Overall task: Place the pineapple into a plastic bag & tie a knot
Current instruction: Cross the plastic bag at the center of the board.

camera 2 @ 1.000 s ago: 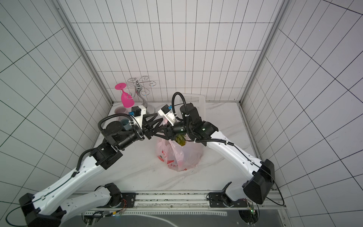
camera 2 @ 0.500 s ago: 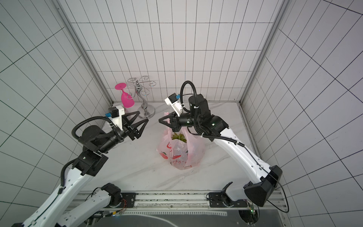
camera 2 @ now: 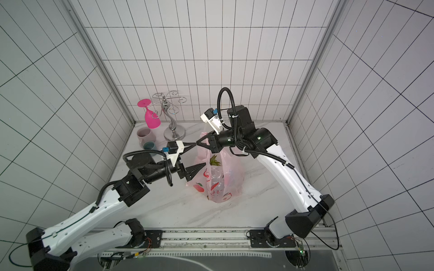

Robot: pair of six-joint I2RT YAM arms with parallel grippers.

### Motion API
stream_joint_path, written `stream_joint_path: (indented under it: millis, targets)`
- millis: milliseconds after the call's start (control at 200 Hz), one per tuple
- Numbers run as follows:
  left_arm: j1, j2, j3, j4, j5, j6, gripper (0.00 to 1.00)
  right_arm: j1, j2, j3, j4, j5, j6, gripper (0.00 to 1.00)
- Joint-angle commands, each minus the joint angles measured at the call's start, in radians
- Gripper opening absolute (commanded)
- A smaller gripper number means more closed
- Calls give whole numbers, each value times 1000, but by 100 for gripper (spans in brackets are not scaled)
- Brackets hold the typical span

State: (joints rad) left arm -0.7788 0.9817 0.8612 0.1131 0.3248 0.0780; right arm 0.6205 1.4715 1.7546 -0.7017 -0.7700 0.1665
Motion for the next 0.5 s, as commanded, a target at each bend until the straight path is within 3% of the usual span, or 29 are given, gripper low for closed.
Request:
stream_joint_path:
  millis: [0, 90, 250, 495]
  targets:
    - [-19, -15, -37, 129, -152, 87, 98, -8, -10, 105, -20, -55, -32, 0]
    - [-18, -35, -72, 197, -235, 94, 98, -8, -10, 110, -28, -57, -33, 0]
    - [-27, -11, -36, 177, -153, 108, 98, -9, -7, 119, -30, -55, -29, 0]
    - [-57, 28, -101, 267, -171, 81, 98, -9, -4, 105, 7, -55, 1, 0]
